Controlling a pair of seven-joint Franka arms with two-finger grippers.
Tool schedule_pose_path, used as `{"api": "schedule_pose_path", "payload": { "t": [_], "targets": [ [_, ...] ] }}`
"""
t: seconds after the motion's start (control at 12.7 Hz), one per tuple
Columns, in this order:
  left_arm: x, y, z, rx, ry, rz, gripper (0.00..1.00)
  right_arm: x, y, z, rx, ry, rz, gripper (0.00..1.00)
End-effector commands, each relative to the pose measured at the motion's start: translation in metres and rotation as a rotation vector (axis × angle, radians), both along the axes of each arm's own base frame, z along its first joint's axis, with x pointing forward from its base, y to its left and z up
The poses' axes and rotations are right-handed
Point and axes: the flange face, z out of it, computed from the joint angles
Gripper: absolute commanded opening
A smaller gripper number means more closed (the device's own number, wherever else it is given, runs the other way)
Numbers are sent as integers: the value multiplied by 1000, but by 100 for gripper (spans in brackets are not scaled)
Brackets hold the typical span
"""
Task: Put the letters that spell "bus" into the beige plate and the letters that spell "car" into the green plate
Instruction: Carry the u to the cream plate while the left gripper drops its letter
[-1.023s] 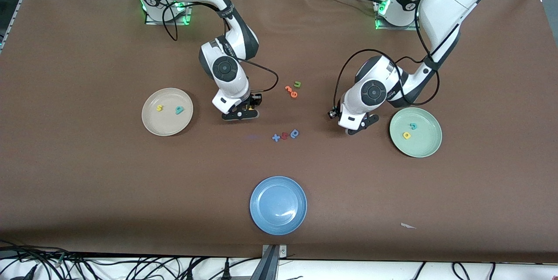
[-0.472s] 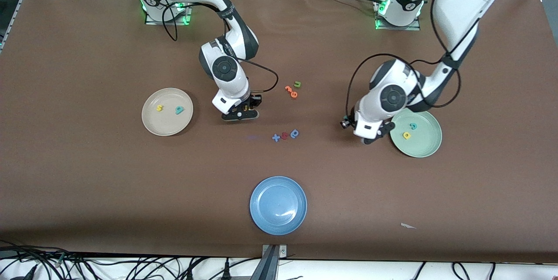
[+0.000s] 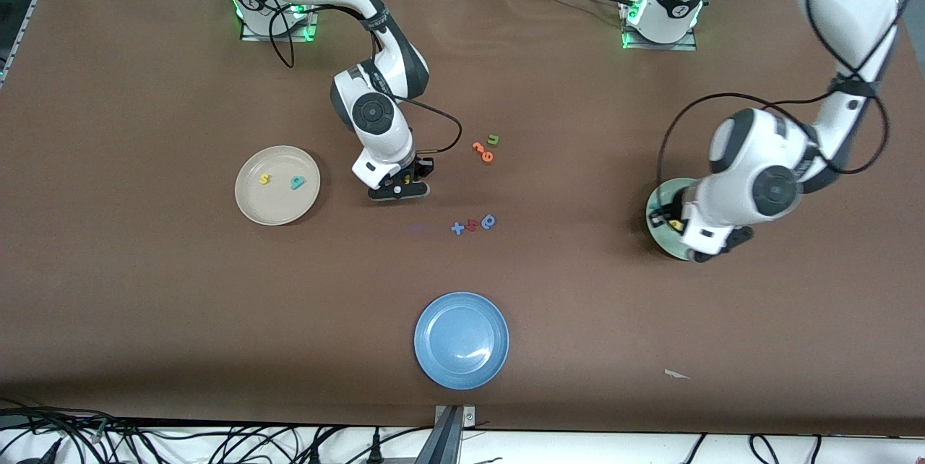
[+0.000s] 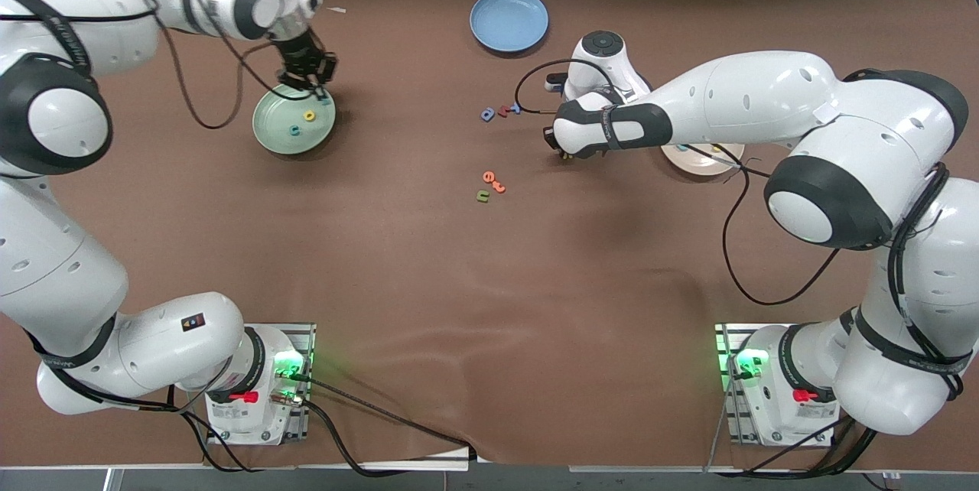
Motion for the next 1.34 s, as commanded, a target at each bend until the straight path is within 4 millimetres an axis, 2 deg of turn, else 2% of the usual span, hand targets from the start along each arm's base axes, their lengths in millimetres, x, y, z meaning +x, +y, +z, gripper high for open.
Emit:
{"api": "schedule_pose_path", "payload": {
  "t": [0.0, 0.16, 0.24, 0.39, 0.47, 0.55, 0.71, 0.87, 0.94, 1.02, 1.26],
  "targets": [
    [-1, 49, -5, -8, 15, -94, 0, -1, 4, 6, 14, -12, -4, 6],
    [-2, 57, -17, 14, 27, -115, 0, 5, -1, 25, 11, 2, -1, 6],
    [-2, 55, -16, 12, 26, -108, 5, 11, -9, 37, 0, 16, -10, 6],
    [0, 56, -12, 10, 19, -95, 79, 20, -25, 64, -10, 40, -5, 6],
    [1, 57, -8, 12, 12, -94, 100, 26, -39, 79, -19, 57, 15, 6],
    [5, 57, 1, 18, -5, -91, 100, 33, -58, 88, -32, 80, 41, 6],
    [16, 59, 29, 32, -33, -90, 100, 54, -111, 99, -55, 125, 138, 6],
    [28, 61, 68, 46, -41, -94, 100, 64, -154, 101, -69, 171, 199, 6],
    [36, 58, 91, 44, -49, -98, 100, 67, -175, 97, -75, 196, 234, 7],
    [43, 62, 115, 47, -52, -89, 100, 62, -194, 84, -82, 223, 246, 7],
    [53, 67, 182, 48, -65, -76, 100, 49, -237, 60, -102, 273, 238, 8]
  ]
}}
